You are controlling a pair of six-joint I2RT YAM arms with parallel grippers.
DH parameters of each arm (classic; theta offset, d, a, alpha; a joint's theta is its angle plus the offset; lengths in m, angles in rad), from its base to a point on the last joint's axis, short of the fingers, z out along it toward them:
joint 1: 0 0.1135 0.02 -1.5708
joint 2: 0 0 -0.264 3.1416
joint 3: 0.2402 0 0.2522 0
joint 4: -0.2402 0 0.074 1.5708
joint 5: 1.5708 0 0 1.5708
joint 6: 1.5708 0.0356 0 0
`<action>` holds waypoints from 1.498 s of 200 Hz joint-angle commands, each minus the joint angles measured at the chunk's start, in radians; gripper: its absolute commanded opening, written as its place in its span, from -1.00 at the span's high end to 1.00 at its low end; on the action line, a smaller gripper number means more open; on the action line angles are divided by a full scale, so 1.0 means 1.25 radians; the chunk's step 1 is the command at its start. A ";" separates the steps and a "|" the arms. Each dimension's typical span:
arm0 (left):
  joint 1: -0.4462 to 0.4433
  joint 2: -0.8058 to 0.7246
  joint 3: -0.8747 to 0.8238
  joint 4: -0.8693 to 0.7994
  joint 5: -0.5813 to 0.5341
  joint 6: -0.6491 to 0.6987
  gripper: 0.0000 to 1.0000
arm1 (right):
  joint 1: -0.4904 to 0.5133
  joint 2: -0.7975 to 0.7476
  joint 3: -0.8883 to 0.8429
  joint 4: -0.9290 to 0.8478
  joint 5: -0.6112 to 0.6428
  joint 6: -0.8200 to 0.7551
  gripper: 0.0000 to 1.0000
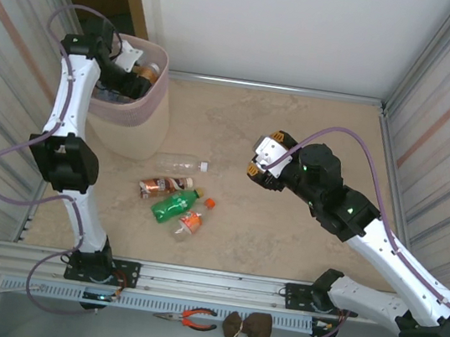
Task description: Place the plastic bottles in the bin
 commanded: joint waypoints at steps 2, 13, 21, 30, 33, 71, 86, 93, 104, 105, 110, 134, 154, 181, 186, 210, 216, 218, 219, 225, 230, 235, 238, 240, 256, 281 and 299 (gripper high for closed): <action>0.001 -0.006 -0.012 -0.004 0.001 -0.008 -0.40 | 0.009 0.000 -0.009 0.007 0.014 -0.002 -0.54; 0.001 -0.016 -0.004 0.000 -0.001 -0.010 -0.45 | 0.010 0.000 -0.010 0.007 0.016 -0.005 -0.54; 0.001 -0.021 0.001 0.001 -0.001 -0.013 -0.47 | 0.010 0.000 -0.008 0.007 0.016 -0.006 -0.54; 0.000 -0.028 0.009 0.002 -0.002 -0.016 -0.48 | 0.010 0.000 -0.007 0.007 0.017 -0.009 -0.55; 0.000 -0.029 0.010 0.003 -0.003 -0.018 -0.49 | 0.010 -0.001 -0.006 0.008 0.018 -0.010 -0.55; 0.001 -0.066 0.031 0.018 -0.002 -0.035 -0.52 | 0.010 -0.004 -0.005 0.016 0.019 -0.015 -0.55; 0.000 -0.086 0.032 0.028 -0.002 -0.040 -0.55 | 0.010 -0.004 -0.005 0.018 0.011 -0.007 -0.55; 0.000 -0.096 0.031 0.034 -0.003 -0.043 -0.56 | 0.010 -0.003 -0.004 0.019 0.007 -0.002 -0.56; 0.001 -0.109 0.031 0.041 -0.006 -0.047 -0.57 | 0.010 -0.003 -0.004 0.024 0.001 0.011 -0.56; 0.001 -0.109 0.030 0.041 -0.006 -0.048 -0.57 | 0.011 -0.003 -0.004 0.024 0.000 0.012 -0.56; 0.000 -0.115 0.030 0.044 -0.007 -0.049 -0.58 | 0.010 -0.002 -0.005 0.027 -0.002 0.021 -0.56; 0.001 -0.139 0.030 0.056 -0.010 -0.057 -0.58 | 0.010 0.000 -0.005 0.041 -0.013 0.076 -0.57; 0.001 -0.155 0.025 0.069 -0.002 -0.061 -0.55 | 0.010 0.019 -0.003 0.052 -0.011 0.145 -0.60; 0.000 -0.161 0.022 0.083 0.012 -0.066 -0.44 | 0.009 0.041 0.010 0.050 -0.014 0.221 -0.60; 0.001 -0.161 0.022 0.087 0.017 -0.068 -0.40 | 0.010 0.047 0.013 0.050 -0.017 0.231 -0.61; -0.001 -0.155 0.025 0.126 0.060 -0.080 -0.07 | 0.011 0.059 0.017 0.054 -0.032 0.258 -0.60; 0.000 -0.151 0.026 0.139 0.076 -0.084 0.00 | 0.010 0.061 0.017 0.057 -0.036 0.261 -0.60; -0.001 -0.149 0.028 0.143 0.079 -0.087 0.03 | 0.010 0.061 0.017 0.058 -0.036 0.262 -0.60; -0.001 -0.148 0.028 0.145 0.081 -0.088 0.04 | 0.010 0.062 0.018 0.057 -0.036 0.262 -0.60; -0.002 -0.141 0.033 0.153 0.093 -0.092 0.10 | 0.011 0.064 0.018 0.060 -0.038 0.263 -0.59; -0.003 -0.132 0.041 0.156 0.100 -0.094 0.14 | 0.011 0.066 0.018 0.063 -0.039 0.265 -0.59; -0.005 -0.120 0.052 0.157 0.102 -0.095 0.17 | 0.012 0.068 0.018 0.064 -0.040 0.266 -0.59; -0.005 -0.112 0.059 0.156 0.102 -0.095 0.19 | 0.011 0.068 0.019 0.064 -0.041 0.266 -0.59; -0.006 -0.108 0.064 0.156 0.101 -0.095 0.20 | 0.012 0.068 0.019 0.064 -0.041 0.266 -0.59; -0.008 -0.068 0.102 0.150 0.087 -0.093 0.25 | 0.013 0.071 0.022 0.066 -0.041 0.266 -0.59; -0.008 -0.005 0.148 0.130 0.048 -0.079 0.30 | 0.013 0.075 0.020 0.064 -0.040 0.265 -0.59; -0.007 0.033 0.154 0.112 0.037 -0.069 0.33 | 0.014 0.077 0.016 0.064 -0.037 0.268 -0.59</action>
